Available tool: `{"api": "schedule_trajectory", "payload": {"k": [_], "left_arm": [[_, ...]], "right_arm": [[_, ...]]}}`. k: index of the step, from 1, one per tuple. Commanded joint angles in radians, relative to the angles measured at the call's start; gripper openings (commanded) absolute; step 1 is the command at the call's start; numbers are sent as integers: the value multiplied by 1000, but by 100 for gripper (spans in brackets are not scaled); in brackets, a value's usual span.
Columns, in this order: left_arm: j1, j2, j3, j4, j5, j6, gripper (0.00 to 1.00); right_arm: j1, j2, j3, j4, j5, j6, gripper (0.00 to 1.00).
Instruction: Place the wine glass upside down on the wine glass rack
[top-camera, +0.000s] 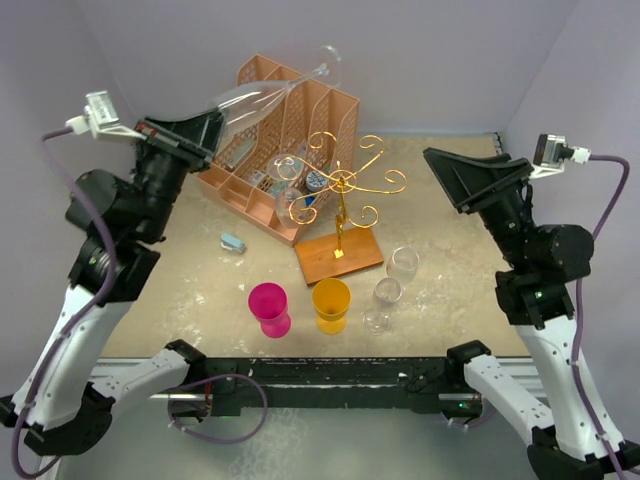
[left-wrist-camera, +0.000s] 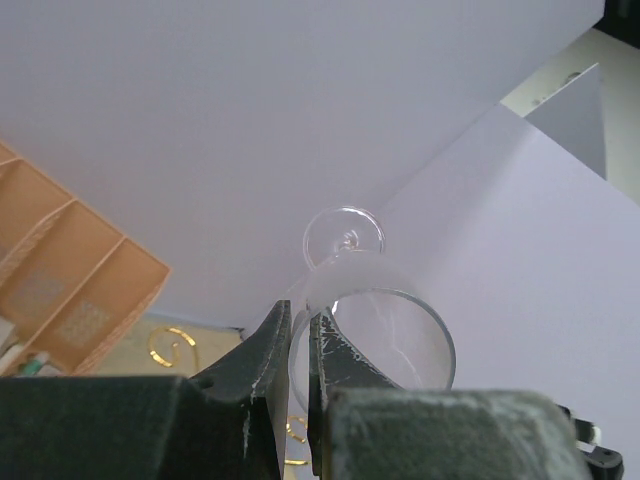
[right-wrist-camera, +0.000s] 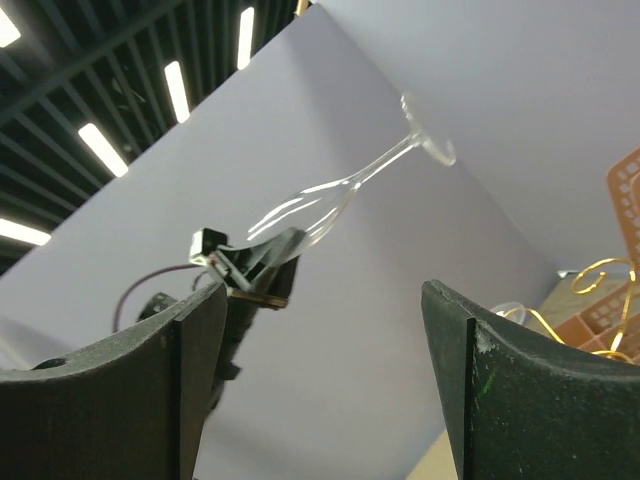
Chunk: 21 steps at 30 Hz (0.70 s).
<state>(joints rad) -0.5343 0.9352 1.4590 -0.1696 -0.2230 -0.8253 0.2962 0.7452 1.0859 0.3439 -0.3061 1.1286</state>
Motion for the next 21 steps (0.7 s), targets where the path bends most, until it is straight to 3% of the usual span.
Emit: {"api": "schedule_trajectory", "payload": {"k": [1, 9, 21], "left_arm": [[3, 77, -14, 337, 111, -110, 0], [-4, 168, -79, 606, 165, -266, 0], [-159, 225, -89, 624, 68, -226, 0]], "right_arm": [[3, 44, 26, 142, 21, 170, 80], [19, 104, 69, 116, 121, 220, 80], [161, 257, 150, 250, 188, 218, 77]]}}
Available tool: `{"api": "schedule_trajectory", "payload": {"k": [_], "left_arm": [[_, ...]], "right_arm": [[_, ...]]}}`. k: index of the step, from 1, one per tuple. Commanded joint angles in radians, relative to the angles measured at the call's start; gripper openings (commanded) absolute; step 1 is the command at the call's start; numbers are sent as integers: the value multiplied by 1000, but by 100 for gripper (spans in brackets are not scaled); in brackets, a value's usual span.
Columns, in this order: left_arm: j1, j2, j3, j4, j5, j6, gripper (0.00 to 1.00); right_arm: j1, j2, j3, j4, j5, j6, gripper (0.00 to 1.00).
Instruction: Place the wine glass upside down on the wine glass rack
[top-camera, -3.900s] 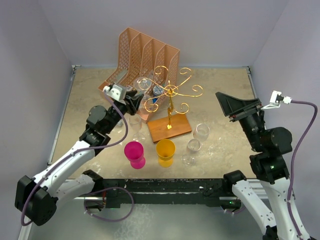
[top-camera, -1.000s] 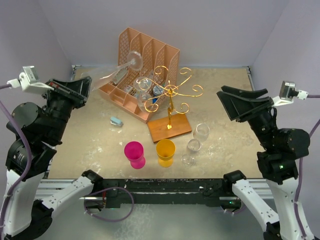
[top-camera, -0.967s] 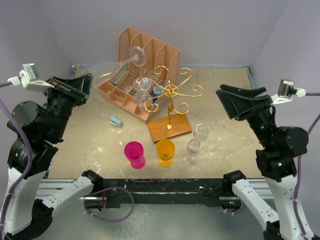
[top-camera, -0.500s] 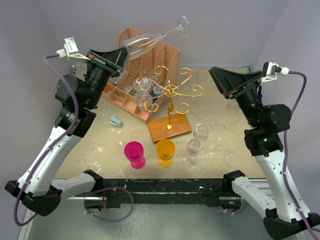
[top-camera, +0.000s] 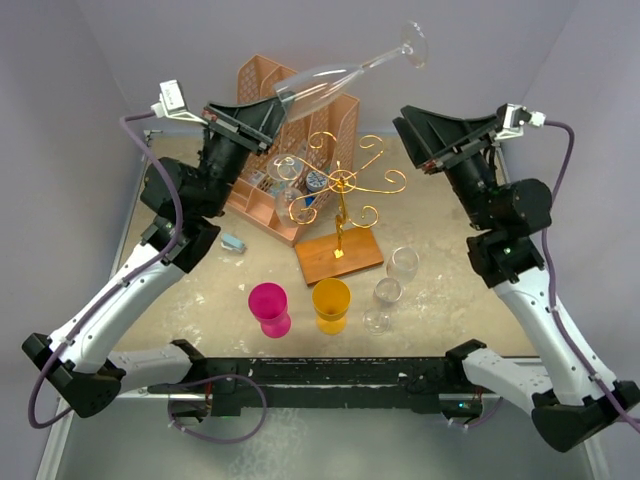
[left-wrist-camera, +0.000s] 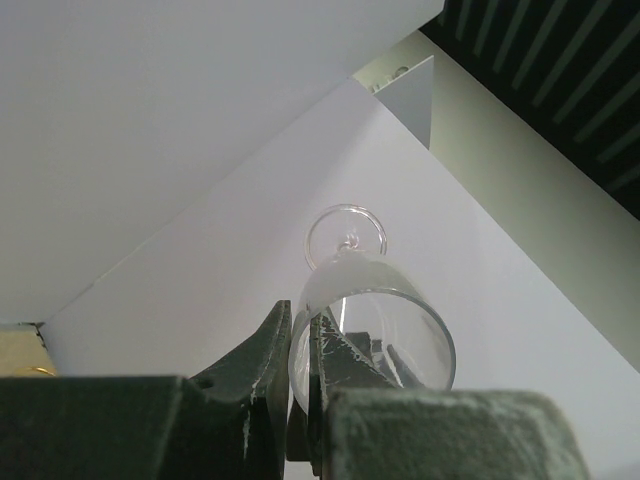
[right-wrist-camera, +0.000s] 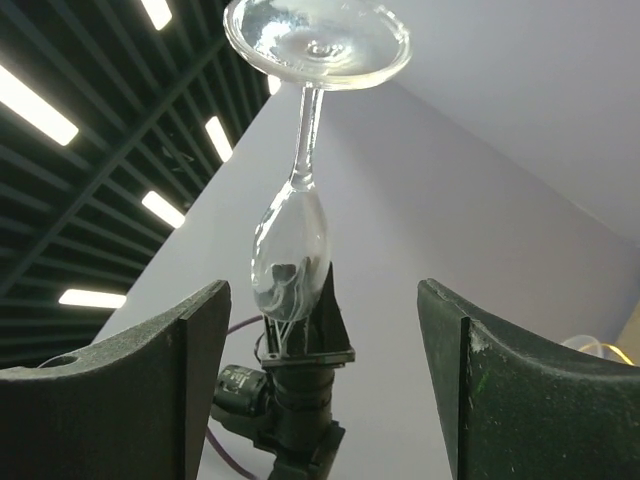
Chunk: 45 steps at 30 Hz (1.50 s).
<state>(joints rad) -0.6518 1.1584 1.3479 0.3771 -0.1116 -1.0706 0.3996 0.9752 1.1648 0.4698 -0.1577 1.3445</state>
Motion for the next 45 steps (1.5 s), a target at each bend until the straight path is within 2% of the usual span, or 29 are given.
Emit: {"api": "schedule_trajectory", "payload": {"k": [1, 5, 9, 12, 18, 21, 27, 33, 41, 43, 45], "left_arm": [[-52, 4, 20, 82, -45, 21, 0], [-68, 7, 12, 106, -43, 10, 0], [-78, 2, -10, 135, -43, -15, 0], [-85, 3, -15, 143, -28, -36, 0], [-92, -4, -21, 139, -20, -52, 0], [-93, -18, -25, 134, -22, -44, 0], [-93, -44, -31, 86, -17, -52, 0], [-94, -62, -39, 28, -9, -71, 0], [-96, -56, -54, 17, 11, -105, 0], [-99, -52, -61, 25, 13, -110, 0], [-101, -51, -69, 26, 14, -113, 0]], "right_arm": [[74, 35, 77, 134, 50, -3, 77], [146, 58, 69, 253, 111, -11, 75], [183, 80, 25, 408, 199, 47, 72], [200, 127, 81, 386, 250, 42, 69], [214, 202, 189, 319, 245, 7, 63], [216, 203, 183, 282, 258, 14, 59], [219, 205, 151, 318, 265, 7, 56], [224, 220, 155, 344, 264, 10, 48], [253, 251, 175, 351, 276, 4, 46], [265, 253, 172, 364, 294, -1, 43], [275, 250, 159, 390, 310, -3, 36]]}}
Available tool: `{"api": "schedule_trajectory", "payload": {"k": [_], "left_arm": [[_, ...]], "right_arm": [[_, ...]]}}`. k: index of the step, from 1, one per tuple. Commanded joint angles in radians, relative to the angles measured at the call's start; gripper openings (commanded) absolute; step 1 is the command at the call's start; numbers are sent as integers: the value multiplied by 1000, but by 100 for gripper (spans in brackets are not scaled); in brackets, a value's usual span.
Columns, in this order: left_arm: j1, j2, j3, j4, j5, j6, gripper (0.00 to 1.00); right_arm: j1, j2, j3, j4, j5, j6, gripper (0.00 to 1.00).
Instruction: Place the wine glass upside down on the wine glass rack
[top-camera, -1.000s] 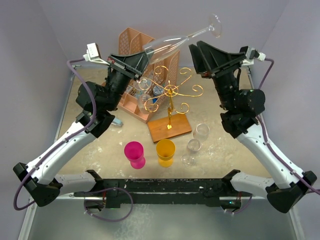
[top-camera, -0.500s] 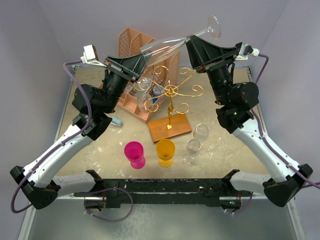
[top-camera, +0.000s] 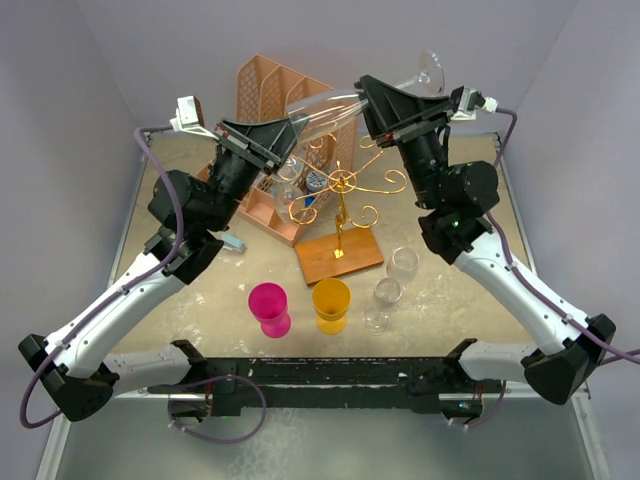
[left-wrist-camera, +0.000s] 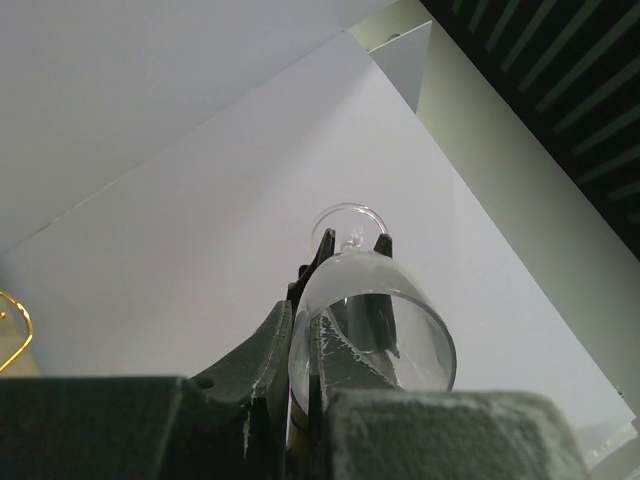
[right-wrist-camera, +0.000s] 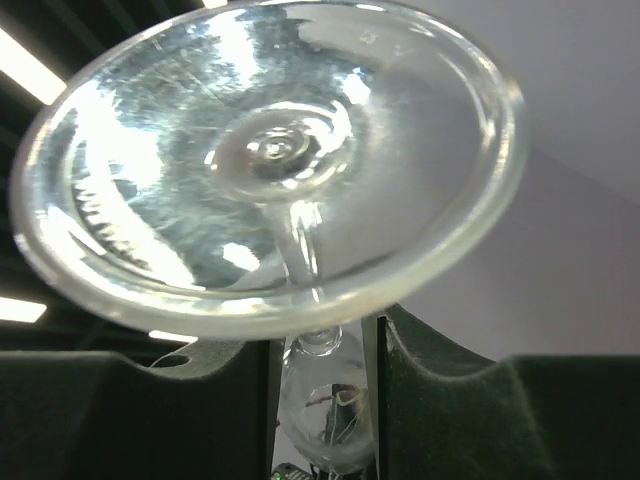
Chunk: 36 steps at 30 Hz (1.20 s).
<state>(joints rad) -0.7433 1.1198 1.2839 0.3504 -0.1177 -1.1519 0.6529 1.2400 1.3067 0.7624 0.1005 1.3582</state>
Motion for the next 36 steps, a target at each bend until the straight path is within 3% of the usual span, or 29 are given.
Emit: {"api": "schedule_trajectory", "payload": {"k": [1, 7, 8, 14, 17, 23, 31, 36], "left_arm": [[-10, -15, -10, 52, 18, -30, 0], [-11, -40, -32, 42, 9, -22, 0], [-10, -44, -32, 36, 11, -21, 2], [-11, -88, -23, -71, -11, 16, 39], [-11, -125, -20, -148, -32, 53, 48], [-11, -178, 32, -345, -53, 162, 51], [-10, -199, 67, -476, -16, 238, 52], [-10, -184, 80, -478, 73, 252, 52]], "right_arm": [[23, -19, 7, 112, 58, -17, 32], [30, -55, -42, 154, 104, -35, 0], [30, -61, -45, 158, 111, -43, 0], [30, -109, -43, 154, 140, -143, 0], [29, -150, -31, 118, 165, -232, 0], [28, -233, 53, -97, 197, -556, 0], [28, -354, 82, -384, 415, -1017, 0], [28, -428, 48, -564, 602, -1125, 0]]}}
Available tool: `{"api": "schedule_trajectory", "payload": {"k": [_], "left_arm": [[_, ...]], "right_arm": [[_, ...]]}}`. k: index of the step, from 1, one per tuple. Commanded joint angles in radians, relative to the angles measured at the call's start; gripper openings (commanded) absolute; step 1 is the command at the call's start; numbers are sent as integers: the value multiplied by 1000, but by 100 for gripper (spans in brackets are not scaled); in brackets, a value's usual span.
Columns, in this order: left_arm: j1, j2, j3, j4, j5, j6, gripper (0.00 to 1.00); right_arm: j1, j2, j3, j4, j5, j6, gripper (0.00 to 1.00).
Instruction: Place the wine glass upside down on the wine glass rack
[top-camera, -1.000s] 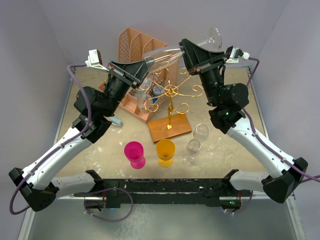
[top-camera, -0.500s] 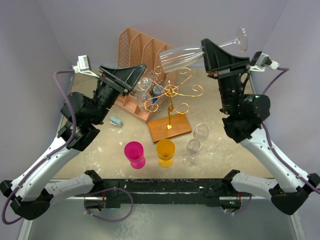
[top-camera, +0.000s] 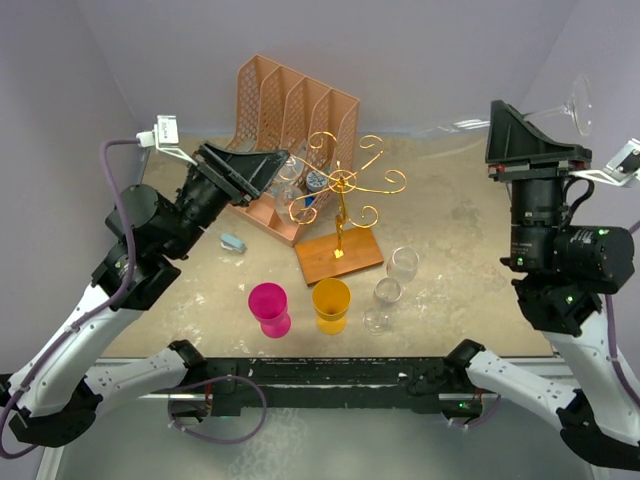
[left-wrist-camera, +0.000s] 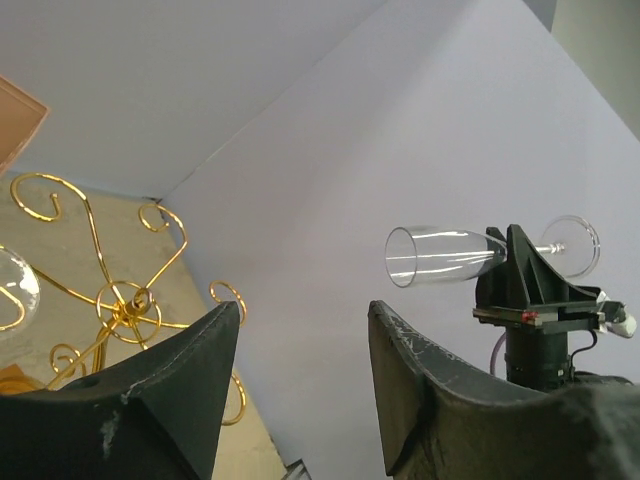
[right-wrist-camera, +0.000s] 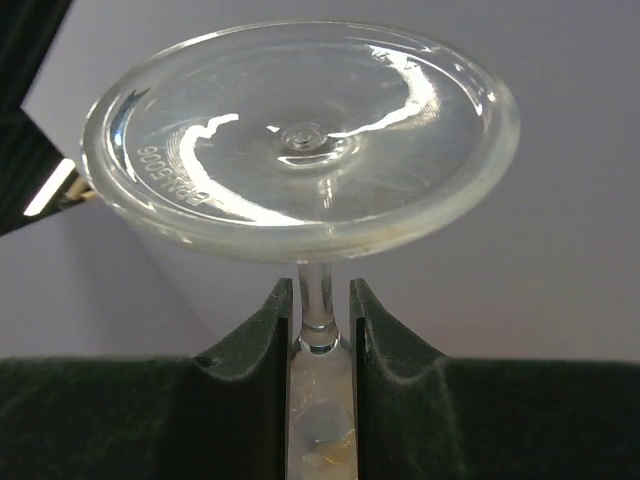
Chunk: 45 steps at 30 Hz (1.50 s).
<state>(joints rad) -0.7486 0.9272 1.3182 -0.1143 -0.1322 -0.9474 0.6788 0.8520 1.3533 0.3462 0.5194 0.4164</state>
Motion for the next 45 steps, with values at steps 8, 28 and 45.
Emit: {"api": "schedule_trajectory", "payload": {"k": [8, 28, 45], "left_arm": [[-5, 36, 48, -18, 133, 66, 52], [-6, 106, 72, -11, 170, -2, 51], [-6, 124, 76, 1, 177, -34, 51]], "right_arm": [[1, -136, -121, -252, 299, -294, 0], [-302, 62, -200, -196, -291, -559, 0], [-626, 310, -85, -284, -1203, -813, 0]]}}
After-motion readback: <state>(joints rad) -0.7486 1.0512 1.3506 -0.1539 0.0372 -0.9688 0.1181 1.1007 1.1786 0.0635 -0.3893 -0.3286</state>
